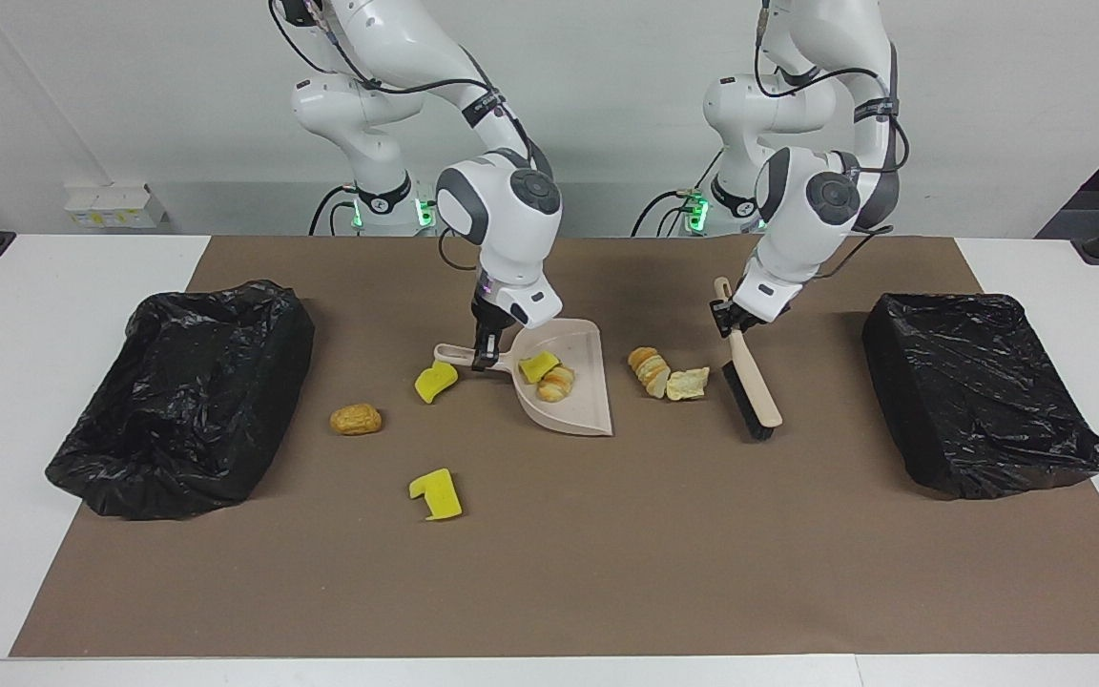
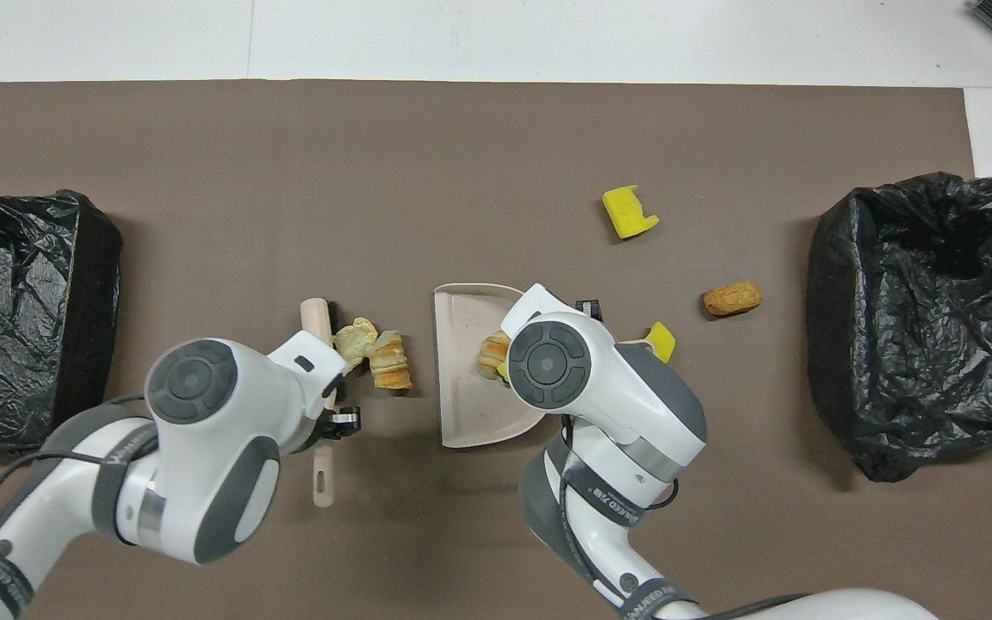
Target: Sweep and dump trash in bin
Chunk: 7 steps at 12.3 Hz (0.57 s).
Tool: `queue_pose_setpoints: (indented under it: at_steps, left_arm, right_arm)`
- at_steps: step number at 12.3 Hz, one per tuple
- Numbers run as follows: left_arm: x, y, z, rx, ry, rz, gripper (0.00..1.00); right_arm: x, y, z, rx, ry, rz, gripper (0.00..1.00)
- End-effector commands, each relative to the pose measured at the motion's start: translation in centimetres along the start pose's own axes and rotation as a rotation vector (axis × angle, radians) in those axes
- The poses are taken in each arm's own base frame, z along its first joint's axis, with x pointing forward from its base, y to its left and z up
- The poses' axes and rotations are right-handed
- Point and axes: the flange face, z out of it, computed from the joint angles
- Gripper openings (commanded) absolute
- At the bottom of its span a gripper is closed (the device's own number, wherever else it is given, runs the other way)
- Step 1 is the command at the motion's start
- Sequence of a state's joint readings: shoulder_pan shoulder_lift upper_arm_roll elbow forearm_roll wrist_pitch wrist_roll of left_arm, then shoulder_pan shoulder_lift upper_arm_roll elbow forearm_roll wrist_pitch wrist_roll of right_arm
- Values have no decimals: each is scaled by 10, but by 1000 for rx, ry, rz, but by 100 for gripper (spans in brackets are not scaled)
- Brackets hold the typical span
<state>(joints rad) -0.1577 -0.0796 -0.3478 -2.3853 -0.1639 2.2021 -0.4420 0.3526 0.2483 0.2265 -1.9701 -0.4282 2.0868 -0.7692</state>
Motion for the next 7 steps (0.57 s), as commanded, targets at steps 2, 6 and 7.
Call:
queue_pose_setpoints:
  at_steps: [2, 6, 7]
  left_arm:
    - [-49, 56, 2, -76, 16, 23, 0]
    - [-73, 93, -3, -123, 39, 74, 0]
    - [-72, 96, -5, -128, 40, 77, 0]
  right_arm:
    - [28, 5, 14, -19, 44, 36, 0]
    - [25, 10, 14, -19, 55, 52, 0]
    - [25, 12, 10, -23, 56, 55, 0]
